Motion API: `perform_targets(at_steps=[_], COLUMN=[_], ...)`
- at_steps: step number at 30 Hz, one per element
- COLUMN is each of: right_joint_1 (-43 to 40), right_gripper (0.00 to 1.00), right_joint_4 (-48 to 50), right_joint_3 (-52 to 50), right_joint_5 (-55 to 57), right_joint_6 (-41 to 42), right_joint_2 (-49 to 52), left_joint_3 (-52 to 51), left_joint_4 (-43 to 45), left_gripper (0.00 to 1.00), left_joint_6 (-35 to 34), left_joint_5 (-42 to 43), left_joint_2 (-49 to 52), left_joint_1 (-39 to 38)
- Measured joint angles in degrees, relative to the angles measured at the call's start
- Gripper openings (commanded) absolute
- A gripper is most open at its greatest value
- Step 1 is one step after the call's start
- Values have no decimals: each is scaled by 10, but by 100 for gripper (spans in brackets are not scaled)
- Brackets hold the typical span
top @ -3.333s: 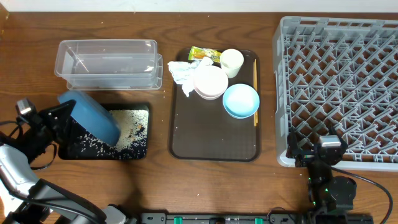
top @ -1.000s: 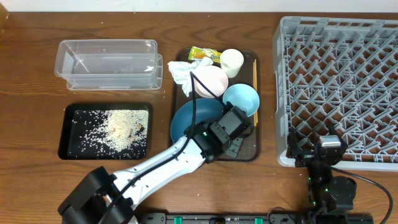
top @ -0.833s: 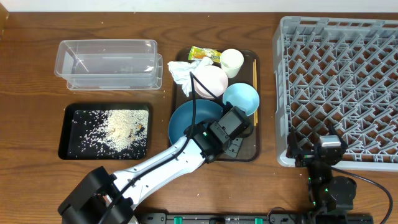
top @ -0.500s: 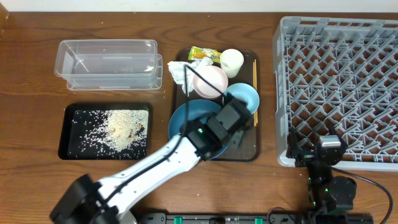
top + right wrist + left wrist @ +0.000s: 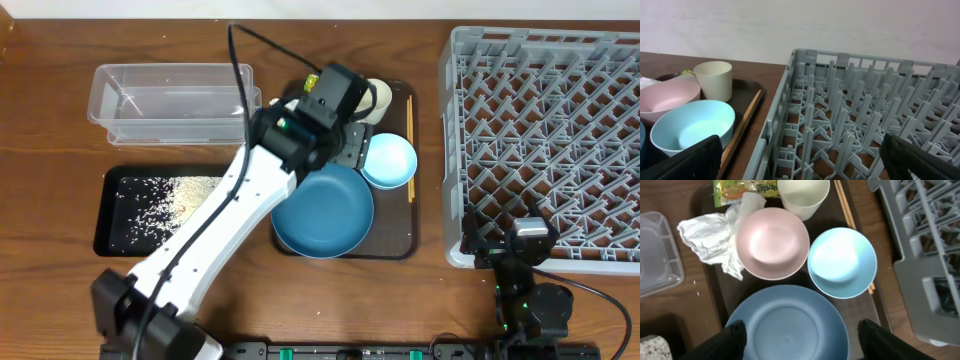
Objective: Sort waste into correct bins and load items into the dishwasher rack
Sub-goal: 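Release the plate and raise the left gripper to a hold pose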
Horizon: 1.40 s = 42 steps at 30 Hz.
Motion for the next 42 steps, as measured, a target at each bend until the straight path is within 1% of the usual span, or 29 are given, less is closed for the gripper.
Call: perform_targets(at_steps=[4, 6, 8, 12, 16, 18, 22, 27, 32, 33, 36, 38, 42], right_joint_1=[0, 0, 0, 0, 0, 0, 0, 0, 0, 0, 0, 0, 0], right_gripper=[99, 99, 99, 99, 99, 99, 99, 99, 99, 99, 99, 99, 99], right_joint_4=[0, 0, 0, 0, 0, 0, 0, 0, 0, 0, 0, 19, 124], right_joint_3=[0, 0, 0, 0, 0, 0, 0, 0, 0, 0, 0, -1, -1], right_joint_5=[0, 0, 0, 0, 0, 0, 0, 0, 0, 0, 0, 0, -29], right_joint_6=[0, 0, 0, 0, 0, 0, 0, 0, 0, 0, 0, 0, 20], right_joint_2=[0, 0, 0, 0, 0, 0, 0, 0, 0, 0, 0, 1, 1], left_joint_3=[2, 2, 2, 2, 2, 2, 3, 3, 3, 3, 3, 3, 3], left_joint_4=[0, 2, 3, -5, -10, -10, -23, -50, -65, -66, -69, -75, -90], left_gripper=[81, 81, 81, 81, 82, 82, 82, 83, 84, 92, 92, 92, 93], left_joint_6=[19, 21, 22, -21, -69, -86, -106, -116, -119, -120, -121, -121, -121], left_joint_5=[-13, -35, -75, -184, -238, -235, -191, -159, -149, -148, -145, -144, -141], left_joint_2=[29, 37, 38, 35, 10, -8, -38, -39, -39, -39, -39, -39, -39], left_joint_1=[0, 0, 1, 14, 80, 122, 216, 306, 389, 406, 438, 452, 471])
